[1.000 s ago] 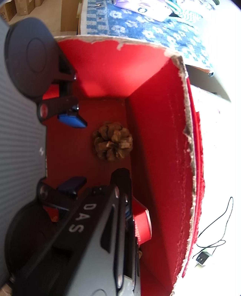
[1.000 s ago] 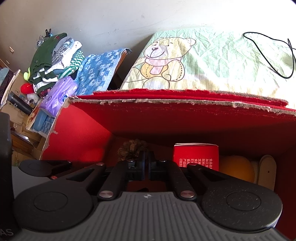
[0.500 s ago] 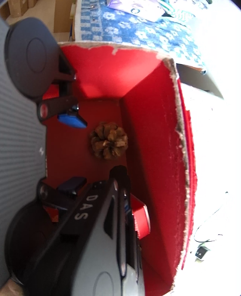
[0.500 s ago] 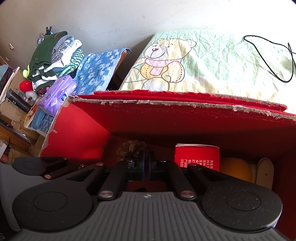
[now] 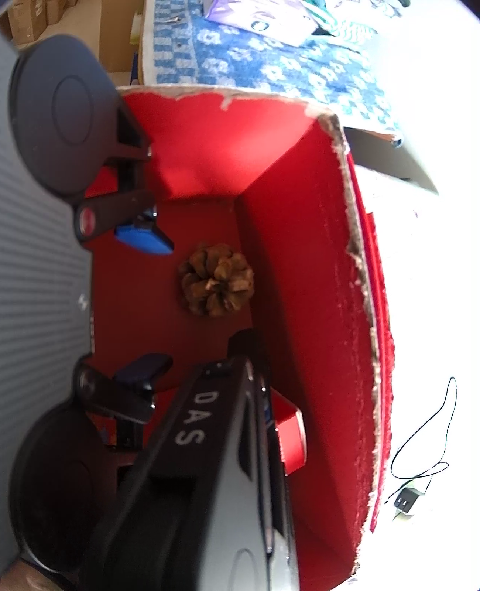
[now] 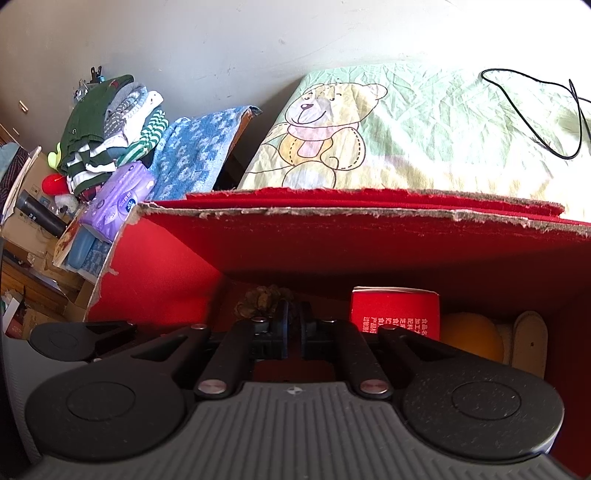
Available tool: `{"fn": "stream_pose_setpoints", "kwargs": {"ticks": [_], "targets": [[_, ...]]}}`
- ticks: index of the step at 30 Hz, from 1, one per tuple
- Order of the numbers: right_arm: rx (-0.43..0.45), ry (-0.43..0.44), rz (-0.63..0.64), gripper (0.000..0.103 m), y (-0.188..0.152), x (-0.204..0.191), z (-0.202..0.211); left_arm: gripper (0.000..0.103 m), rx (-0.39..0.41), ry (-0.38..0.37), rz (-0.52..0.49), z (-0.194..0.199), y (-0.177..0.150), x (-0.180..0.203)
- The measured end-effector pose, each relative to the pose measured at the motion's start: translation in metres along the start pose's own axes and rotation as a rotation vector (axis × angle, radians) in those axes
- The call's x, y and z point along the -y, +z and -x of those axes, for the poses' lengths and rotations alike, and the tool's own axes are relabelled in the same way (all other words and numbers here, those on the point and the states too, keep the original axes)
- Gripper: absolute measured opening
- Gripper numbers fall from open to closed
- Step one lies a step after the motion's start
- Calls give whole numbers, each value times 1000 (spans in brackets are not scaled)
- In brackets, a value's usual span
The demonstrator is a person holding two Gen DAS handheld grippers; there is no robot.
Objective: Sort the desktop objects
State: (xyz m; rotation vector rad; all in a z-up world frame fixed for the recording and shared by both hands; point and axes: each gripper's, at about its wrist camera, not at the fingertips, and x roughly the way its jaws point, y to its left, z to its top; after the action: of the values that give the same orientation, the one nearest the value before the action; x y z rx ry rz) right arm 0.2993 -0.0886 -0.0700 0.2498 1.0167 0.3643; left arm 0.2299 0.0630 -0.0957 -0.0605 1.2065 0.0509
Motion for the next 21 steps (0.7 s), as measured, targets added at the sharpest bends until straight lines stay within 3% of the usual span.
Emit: {"fn": "stream_pose_setpoints", "kwargs": {"ticks": [10, 16, 21], "targets": [[10, 2, -12, 4, 1, 1, 2, 65, 17, 25, -15, 2, -1, -1], [36, -39, -1, 17, 0, -2, 11, 64, 95, 35, -10, 18, -7, -2], [102, 32, -79, 21, -3, 5, 43, 66, 195, 51, -26, 52, -21, 3]]}}
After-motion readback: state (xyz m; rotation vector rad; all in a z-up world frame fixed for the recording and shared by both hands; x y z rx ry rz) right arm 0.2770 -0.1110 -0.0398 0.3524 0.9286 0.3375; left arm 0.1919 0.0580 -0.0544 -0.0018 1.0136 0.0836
